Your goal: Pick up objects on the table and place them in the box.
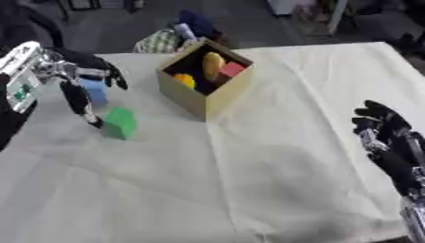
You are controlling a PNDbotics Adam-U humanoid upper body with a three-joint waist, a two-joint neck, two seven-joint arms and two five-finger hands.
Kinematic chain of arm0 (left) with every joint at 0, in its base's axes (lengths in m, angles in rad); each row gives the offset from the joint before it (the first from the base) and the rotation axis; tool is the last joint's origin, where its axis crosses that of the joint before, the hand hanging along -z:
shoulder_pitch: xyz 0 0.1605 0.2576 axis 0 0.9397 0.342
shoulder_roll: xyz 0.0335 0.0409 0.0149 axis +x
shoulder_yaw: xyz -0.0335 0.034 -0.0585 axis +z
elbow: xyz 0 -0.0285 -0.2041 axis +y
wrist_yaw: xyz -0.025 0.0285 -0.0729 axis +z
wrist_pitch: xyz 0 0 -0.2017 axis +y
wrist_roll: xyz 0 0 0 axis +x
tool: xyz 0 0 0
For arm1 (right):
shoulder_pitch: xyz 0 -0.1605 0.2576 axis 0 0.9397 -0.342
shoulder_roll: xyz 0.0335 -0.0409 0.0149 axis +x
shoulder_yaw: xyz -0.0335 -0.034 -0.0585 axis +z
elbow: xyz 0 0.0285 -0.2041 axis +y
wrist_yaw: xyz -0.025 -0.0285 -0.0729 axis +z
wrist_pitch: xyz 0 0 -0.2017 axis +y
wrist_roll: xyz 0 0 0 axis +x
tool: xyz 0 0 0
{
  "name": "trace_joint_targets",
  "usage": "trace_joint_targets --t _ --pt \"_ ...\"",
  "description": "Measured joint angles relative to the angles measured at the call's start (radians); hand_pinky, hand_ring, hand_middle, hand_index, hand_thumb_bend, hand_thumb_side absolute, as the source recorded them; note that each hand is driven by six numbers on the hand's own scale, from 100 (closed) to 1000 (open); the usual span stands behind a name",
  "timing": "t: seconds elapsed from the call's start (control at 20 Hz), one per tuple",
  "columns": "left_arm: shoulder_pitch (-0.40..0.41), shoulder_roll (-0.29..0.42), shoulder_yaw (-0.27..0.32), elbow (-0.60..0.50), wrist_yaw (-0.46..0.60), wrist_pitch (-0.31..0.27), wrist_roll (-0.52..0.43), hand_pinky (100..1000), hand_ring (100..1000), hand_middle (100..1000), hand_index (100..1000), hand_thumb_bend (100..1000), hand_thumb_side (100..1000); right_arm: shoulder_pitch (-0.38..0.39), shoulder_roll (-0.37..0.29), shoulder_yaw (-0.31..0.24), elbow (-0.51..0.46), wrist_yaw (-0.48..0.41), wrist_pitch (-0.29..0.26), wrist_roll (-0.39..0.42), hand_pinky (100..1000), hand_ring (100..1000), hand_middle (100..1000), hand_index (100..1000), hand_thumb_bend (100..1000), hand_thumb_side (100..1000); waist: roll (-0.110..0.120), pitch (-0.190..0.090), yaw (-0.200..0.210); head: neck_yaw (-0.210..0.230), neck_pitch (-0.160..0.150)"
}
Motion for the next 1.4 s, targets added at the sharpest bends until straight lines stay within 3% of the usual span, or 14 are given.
trace_joint_targets --t 0.3,0.4,0.45,0.65,0.85,1.1,1.25,1.4 --pt "0.002 -0.034 -0.01 0.049 -0.029 -0.033 0.032 792 773 782 852 566 112 0.0 0.0 0.0 0.0 0.0 0.0 0.0 785 801 780 898 100 447 0.0 0.0 -0.002 0.001 0.0" --pt "0.003 -0.044 -0.012 0.057 -0.032 -0.04 0.048 741 714 717 803 505 100 0.0 0.0 0.0 0.0 0.0 0.0 0.0 785 801 780 898 100 448 0.0 0.0 -0.002 0.002 0.0" --pt "0.003 -0.048 -0.012 0.062 -0.034 -0.041 0.062 679 629 619 734 468 100 0.0 0.0 0.0 0.0 0.0 0.0 0.0 785 801 780 898 100 447 0.0 0.0 -0.002 0.002 0.0" --pt "0.008 -0.057 -0.01 0.064 -0.034 -0.036 0.151 549 469 437 559 378 100 0.0 0.0 0.0 0.0 0.0 0.0 0.0 785 801 780 898 100 448 0.0 0.0 -0.002 0.002 0.0" --pt "-0.009 -0.056 0.015 0.017 -0.001 -0.019 0.212 538 455 417 542 361 100 0.0 0.0 0.0 0.0 0.0 0.0 0.0 786 801 780 898 100 447 0.0 0.0 0.001 0.001 0.0" --pt "-0.137 -0.063 0.048 -0.062 0.022 0.014 0.256 556 467 430 555 374 100 0.001 0.0 0.0 0.003 0.0 0.0 0.0 786 801 780 898 100 448 0.0 0.0 0.005 0.002 0.0" --pt "-0.224 -0.132 0.063 -0.027 -0.033 0.035 0.323 557 464 423 554 367 100 0.001 0.0 0.0 0.006 0.0 0.0 0.001 786 801 780 898 100 448 0.0 0.0 0.0 0.005 0.0" --pt "-0.283 -0.23 0.076 0.08 -0.13 0.055 0.411 567 472 433 568 381 100 0.001 0.001 0.001 0.006 0.0 0.001 0.002 786 801 780 898 100 449 0.0 0.0 -0.015 0.014 0.0"
